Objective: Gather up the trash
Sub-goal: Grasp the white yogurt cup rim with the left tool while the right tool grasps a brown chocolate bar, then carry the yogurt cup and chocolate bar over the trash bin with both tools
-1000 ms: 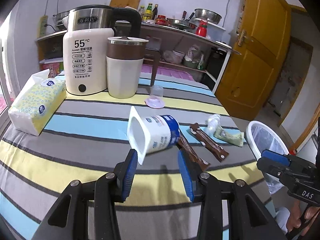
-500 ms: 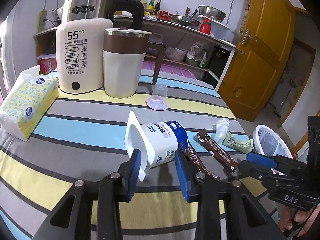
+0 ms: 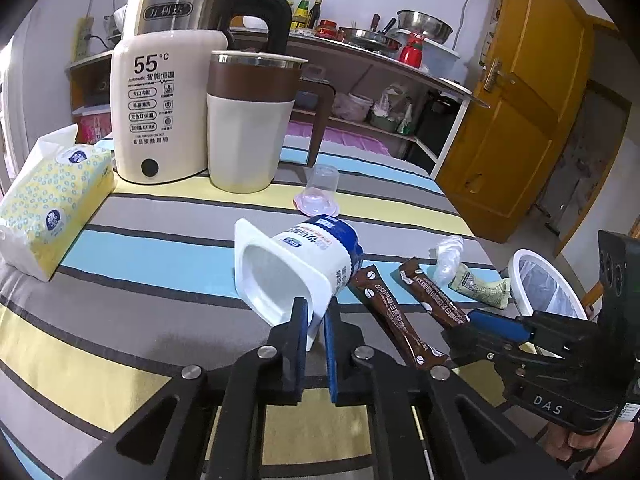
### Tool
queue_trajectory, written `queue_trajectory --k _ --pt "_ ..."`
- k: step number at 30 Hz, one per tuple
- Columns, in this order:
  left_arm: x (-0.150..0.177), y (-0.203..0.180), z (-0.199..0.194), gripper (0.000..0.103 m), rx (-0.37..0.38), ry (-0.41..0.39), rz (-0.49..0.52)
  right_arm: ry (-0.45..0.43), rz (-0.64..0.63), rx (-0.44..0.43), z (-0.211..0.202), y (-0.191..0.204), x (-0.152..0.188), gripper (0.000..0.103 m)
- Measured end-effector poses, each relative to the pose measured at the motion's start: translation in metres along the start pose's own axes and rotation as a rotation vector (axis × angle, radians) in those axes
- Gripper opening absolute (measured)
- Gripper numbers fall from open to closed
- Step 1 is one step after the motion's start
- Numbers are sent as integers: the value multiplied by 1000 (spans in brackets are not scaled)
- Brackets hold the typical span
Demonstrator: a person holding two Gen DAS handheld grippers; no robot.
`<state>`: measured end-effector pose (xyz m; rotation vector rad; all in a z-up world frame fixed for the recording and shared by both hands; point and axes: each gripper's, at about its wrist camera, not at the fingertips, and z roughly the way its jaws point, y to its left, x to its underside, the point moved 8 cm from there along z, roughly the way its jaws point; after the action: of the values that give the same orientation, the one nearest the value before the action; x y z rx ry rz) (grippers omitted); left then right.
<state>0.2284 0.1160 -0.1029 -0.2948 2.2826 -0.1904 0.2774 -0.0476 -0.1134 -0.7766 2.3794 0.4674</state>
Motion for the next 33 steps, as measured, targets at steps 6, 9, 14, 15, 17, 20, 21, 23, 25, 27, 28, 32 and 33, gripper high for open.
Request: queue_trajectory --k 6,9,14,15,17,20,21,23,25,27,28,32,33 --pt "3 0 -10 5 6 -11 2 -22 29 -17 -10 2 6 27" --pt "7 -2 -16 5 10 -13 3 -31 42 -23 -18 3 11 27" --pt "12 -8 -27 5 21 -16 13 -52 60 -27 -34 4 18 27" --pt "14 -10 -30 5 25 -18 15 -59 64 -26 -38 4 19 27" --pt "15 -13 -34 5 32 -20 18 -69 70 -23 -45 4 21 27" --pt "17 -21 -41 5 45 -23 28 -89 84 -19 -58 1 24 27" --pt "18 -24 -43 5 50 -24 33 -98 91 -16 -63 0 25 27" --pt "18 -31 -46 5 59 -25 42 -110 99 -10 -71 -2 27 27" --pt "19 -38 -49 5 69 -27 52 -119 106 -5 -77 -4 29 27" --pt "19 -47 -51 5 81 -28 63 -132 114 5 -86 -7 32 27" --pt "19 -52 -52 5 88 -29 70 -136 117 8 -90 -9 33 27" --pt "20 -73 -55 5 116 -27 100 -157 135 28 -105 -18 39 27" --pt "21 -79 -56 5 124 -27 109 -162 143 34 -109 -22 41 27"
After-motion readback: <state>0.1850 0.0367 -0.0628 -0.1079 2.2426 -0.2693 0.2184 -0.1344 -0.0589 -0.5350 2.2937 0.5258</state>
